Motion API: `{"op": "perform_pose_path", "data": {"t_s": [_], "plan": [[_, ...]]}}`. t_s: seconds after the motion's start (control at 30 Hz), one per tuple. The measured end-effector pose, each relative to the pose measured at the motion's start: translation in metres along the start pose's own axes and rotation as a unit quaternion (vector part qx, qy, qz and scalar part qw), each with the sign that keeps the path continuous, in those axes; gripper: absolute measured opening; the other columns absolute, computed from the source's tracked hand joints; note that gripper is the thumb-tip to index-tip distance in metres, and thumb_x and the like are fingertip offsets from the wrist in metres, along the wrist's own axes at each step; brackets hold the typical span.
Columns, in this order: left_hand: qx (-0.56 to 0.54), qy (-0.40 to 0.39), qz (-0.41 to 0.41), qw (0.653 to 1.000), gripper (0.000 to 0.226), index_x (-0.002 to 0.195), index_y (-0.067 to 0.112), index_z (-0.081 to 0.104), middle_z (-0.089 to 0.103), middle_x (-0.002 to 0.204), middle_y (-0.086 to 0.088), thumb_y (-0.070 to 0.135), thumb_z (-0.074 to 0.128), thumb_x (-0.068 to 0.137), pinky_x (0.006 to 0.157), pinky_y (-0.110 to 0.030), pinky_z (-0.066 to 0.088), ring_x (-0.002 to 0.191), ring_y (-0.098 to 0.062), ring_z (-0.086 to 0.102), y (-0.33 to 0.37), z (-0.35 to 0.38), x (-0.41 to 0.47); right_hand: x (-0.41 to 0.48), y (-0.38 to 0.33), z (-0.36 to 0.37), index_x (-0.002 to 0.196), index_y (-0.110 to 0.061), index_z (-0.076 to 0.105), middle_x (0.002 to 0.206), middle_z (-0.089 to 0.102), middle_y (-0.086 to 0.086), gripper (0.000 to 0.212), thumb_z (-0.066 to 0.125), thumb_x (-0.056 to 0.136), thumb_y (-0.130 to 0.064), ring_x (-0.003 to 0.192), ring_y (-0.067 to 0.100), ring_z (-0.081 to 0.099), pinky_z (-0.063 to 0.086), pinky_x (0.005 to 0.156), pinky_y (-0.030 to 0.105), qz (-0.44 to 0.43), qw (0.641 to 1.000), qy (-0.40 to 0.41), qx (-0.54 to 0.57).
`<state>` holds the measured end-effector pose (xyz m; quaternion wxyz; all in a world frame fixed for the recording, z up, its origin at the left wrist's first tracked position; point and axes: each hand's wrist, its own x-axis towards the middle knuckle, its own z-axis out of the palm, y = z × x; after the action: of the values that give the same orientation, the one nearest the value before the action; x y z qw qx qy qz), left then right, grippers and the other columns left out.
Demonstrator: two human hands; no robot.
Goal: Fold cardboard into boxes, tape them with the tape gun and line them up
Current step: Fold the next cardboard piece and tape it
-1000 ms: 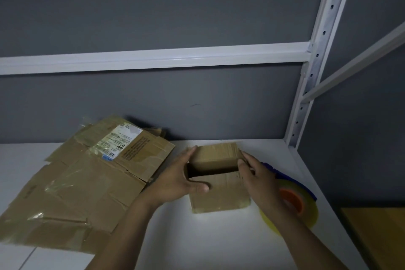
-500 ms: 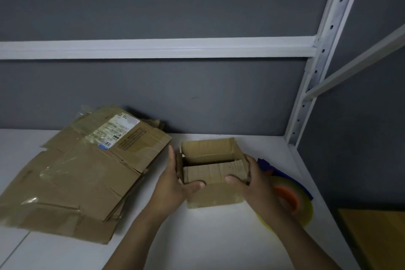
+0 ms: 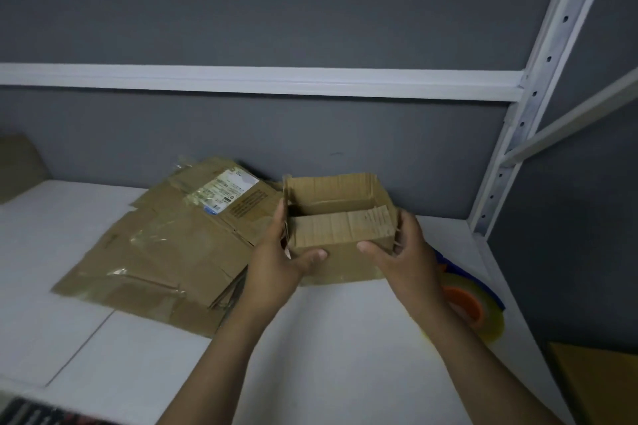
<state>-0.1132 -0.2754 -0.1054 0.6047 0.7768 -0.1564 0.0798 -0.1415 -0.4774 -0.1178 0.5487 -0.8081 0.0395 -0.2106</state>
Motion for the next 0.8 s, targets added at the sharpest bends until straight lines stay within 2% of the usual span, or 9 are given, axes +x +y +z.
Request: {"op": "perform_pose_path", "data": {"t_s": [0.07, 0.13, 0.27, 0.37, 0.43, 0.57, 0.63, 0.7, 0.8], "plan": [[-0.007, 0.015, 0.013, 1.000, 0.093, 0.150, 0.028, 0.030, 0.051, 0.140, 0.012, 0.015, 0.082, 0.075, 0.101, -0.031, 0.048, 0.124, 0.000, 0.050, 0.009, -0.027, -0.003, -0.005, -0.024, 0.016, 0.123, -0.037, 0.046, 0.120, 0.061, -0.012, 0.061, 0.077, 0.072, -0.043, 0.108, 0.013, 0.060, 0.056, 0.085, 0.042, -0.016, 1.000, 0.006, 0.010], [0.004, 0.032, 0.030, 0.999, 0.091, 0.150, 0.031, 0.030, 0.050, 0.140, 0.015, 0.019, 0.081, 0.076, 0.098, -0.025, 0.049, 0.123, 0.001, 0.050, 0.013, -0.059, -0.006, -0.012, -0.049, 0.040, 0.120, -0.041, 0.047, 0.118, 0.062, -0.014, 0.056, 0.076, 0.072, -0.042, 0.107, 0.011, 0.061, 0.057, 0.084, 0.041, -0.033, 0.999, 0.005, 0.024], [0.042, 0.062, 0.040, 0.996, 0.093, 0.150, 0.031, 0.028, 0.049, 0.141, 0.015, 0.031, 0.081, 0.074, 0.088, -0.009, 0.048, 0.124, -0.003, 0.050, 0.007, -0.139, -0.016, -0.029, -0.095, 0.108, 0.121, -0.033, 0.054, 0.117, 0.062, -0.012, 0.064, 0.070, 0.063, -0.057, 0.107, 0.010, 0.061, 0.056, 0.084, 0.042, -0.065, 0.997, 0.020, 0.030], [0.064, 0.076, 0.042, 0.994, 0.093, 0.151, 0.033, 0.027, 0.048, 0.142, 0.013, 0.034, 0.080, 0.075, 0.094, -0.021, 0.050, 0.124, -0.007, 0.050, 0.000, -0.212, -0.022, -0.043, -0.130, 0.170, 0.127, -0.028, 0.054, 0.119, 0.055, -0.010, 0.074, 0.066, 0.062, -0.062, 0.110, 0.010, 0.058, 0.055, 0.087, 0.040, -0.086, 0.995, 0.033, 0.032], [0.082, 0.081, 0.046, 0.992, 0.092, 0.151, 0.035, 0.025, 0.046, 0.144, 0.012, 0.033, 0.079, 0.076, 0.097, -0.026, 0.048, 0.124, -0.010, 0.050, -0.005, -0.261, -0.028, -0.051, -0.151, 0.215, 0.128, -0.029, 0.054, 0.122, 0.054, -0.011, 0.072, 0.067, 0.064, -0.061, 0.113, 0.009, 0.056, 0.054, 0.090, 0.040, -0.087, 0.995, 0.016, 0.055], [0.100, 0.092, 0.036, 0.990, 0.090, 0.151, 0.036, 0.025, 0.044, 0.144, 0.013, 0.033, 0.077, 0.078, 0.092, -0.020, 0.046, 0.123, -0.011, 0.049, -0.024, -0.352, -0.037, -0.060, -0.181, 0.302, 0.114, -0.043, 0.057, 0.120, 0.060, -0.009, 0.053, 0.071, 0.064, -0.056, 0.111, 0.009, 0.059, 0.053, 0.091, 0.042, -0.076, 0.993, -0.022, 0.089], [0.110, 0.104, 0.023, 0.988, 0.090, 0.150, 0.037, 0.025, 0.044, 0.144, 0.013, 0.036, 0.077, 0.077, 0.097, -0.027, 0.048, 0.124, -0.011, 0.048, -0.038, -0.390, -0.039, -0.061, -0.193, 0.341, 0.105, -0.047, 0.057, 0.117, 0.062, -0.008, 0.047, 0.070, 0.062, -0.058, 0.107, 0.010, 0.060, 0.054, 0.089, 0.042, -0.067, 0.993, -0.042, 0.085], [0.122, 0.118, 0.008, 0.985, 0.090, 0.150, 0.038, 0.025, 0.043, 0.143, 0.013, 0.038, 0.078, 0.076, 0.102, -0.038, 0.047, 0.125, -0.011, 0.048, -0.055, -0.425, -0.039, -0.060, -0.203, 0.378, 0.106, -0.041, 0.059, 0.113, 0.064, -0.009, 0.049, 0.070, 0.062, -0.058, 0.103, 0.009, 0.062, 0.055, 0.087, 0.040, -0.059, 0.994, -0.062, 0.071], [0.134, 0.141, -0.014, 0.981, 0.093, 0.149, 0.040, 0.025, 0.043, 0.144, 0.012, 0.042, 0.078, 0.074, 0.105, -0.042, 0.044, 0.125, -0.010, 0.046, -0.085, -0.472, -0.033, -0.050, -0.213, 0.434, 0.113, -0.027, 0.061, 0.107, 0.067, -0.009, 0.047, 0.075, 0.072, -0.043, 0.099, 0.011, 0.063, 0.055, 0.084, 0.037, -0.065, 0.993, -0.086, 0.036]]}}
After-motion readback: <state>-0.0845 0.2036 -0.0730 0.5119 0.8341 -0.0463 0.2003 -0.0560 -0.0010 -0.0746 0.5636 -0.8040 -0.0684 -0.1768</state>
